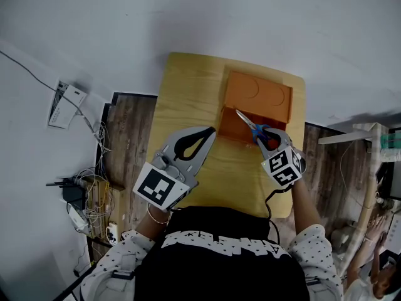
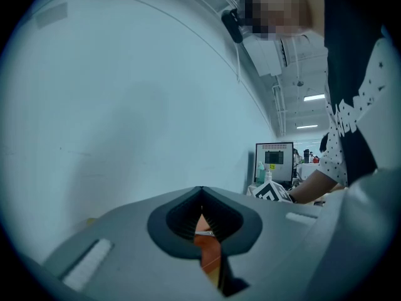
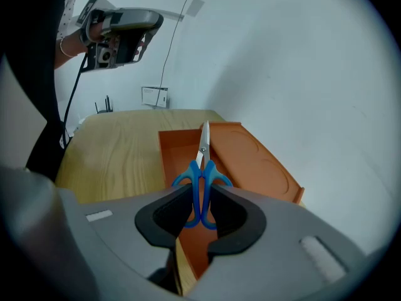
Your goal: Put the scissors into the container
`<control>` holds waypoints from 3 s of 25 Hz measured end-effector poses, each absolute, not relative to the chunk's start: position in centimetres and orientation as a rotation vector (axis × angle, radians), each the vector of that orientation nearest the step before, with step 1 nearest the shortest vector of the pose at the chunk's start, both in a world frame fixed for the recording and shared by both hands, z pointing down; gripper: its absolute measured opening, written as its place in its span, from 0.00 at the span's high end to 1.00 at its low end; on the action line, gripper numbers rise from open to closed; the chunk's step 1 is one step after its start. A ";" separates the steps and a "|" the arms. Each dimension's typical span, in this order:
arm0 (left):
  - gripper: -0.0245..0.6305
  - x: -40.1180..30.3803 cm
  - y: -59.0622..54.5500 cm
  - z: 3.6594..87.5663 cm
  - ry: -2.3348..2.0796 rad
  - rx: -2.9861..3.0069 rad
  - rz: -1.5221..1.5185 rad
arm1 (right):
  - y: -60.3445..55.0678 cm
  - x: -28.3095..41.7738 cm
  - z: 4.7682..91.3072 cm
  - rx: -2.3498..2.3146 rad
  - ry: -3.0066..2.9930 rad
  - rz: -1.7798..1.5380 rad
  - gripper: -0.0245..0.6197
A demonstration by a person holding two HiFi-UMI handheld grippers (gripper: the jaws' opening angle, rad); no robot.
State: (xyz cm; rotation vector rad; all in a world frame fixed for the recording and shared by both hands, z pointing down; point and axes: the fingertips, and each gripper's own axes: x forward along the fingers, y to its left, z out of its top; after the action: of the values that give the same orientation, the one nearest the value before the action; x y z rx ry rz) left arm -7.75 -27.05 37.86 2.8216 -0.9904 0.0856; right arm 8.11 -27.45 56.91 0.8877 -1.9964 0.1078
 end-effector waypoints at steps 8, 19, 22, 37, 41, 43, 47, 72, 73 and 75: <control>0.96 -8.0 -27.0 38.1 -1.002 2.805 0.118 | -27.5 8.3 58.1 0.766 -1.943 0.049 0.80; 0.96 -8.8 -27.6 38.2 -1.038 2.814 0.093 | -28.3 8.4 59.8 0.682 -1.886 0.024 0.80; 0.96 -8.9 -27.5 38.3 -1.026 2.806 0.104 | -28.5 8.3 60.1 0.661 -1.871 0.012 0.80; 0.96 -9.3 -27.9 38.8 -1.028 2.779 0.124 | -29.3 8.1 62.1 0.560 -1.849 0.076 0.80; 0.96 -9.5 -28.2 38.8 -1.049 2.788 0.123 | -29.4 8.0 62.5 0.539 -1.836 0.108 0.80; 0.96 -9.5 -28.1 38.9 -1.047 2.784 0.131 | -29.4 8.0 62.6 0.547 -1.837 0.118 0.80; 0.96 -9.7 -28.1 38.7 -1.045 2.808 0.074 | -29.4 8.0 62.5 0.560 -1.840 0.121 0.79; 0.96 -9.7 -26.9 37.7 -1.044 2.836 0.051 | -29.5 8.0 54.8 1.103 -1.949 0.089 0.94; 0.96 -9.6 -26.8 37.6 -1.044 2.835 0.047 | -29.4 7.9 53.8 1.145 -1.966 0.083 0.94; 0.96 -9.4 -26.5 37.3 -1.044 2.837 0.039 | -29.0 7.5 51.9 1.223 -2.003 0.064 0.94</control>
State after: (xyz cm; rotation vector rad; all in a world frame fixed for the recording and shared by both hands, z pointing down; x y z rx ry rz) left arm -9.42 -26.46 37.28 2.8368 -1.0436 0.0388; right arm 7.54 -28.99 51.86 1.2231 -2.0031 0.0644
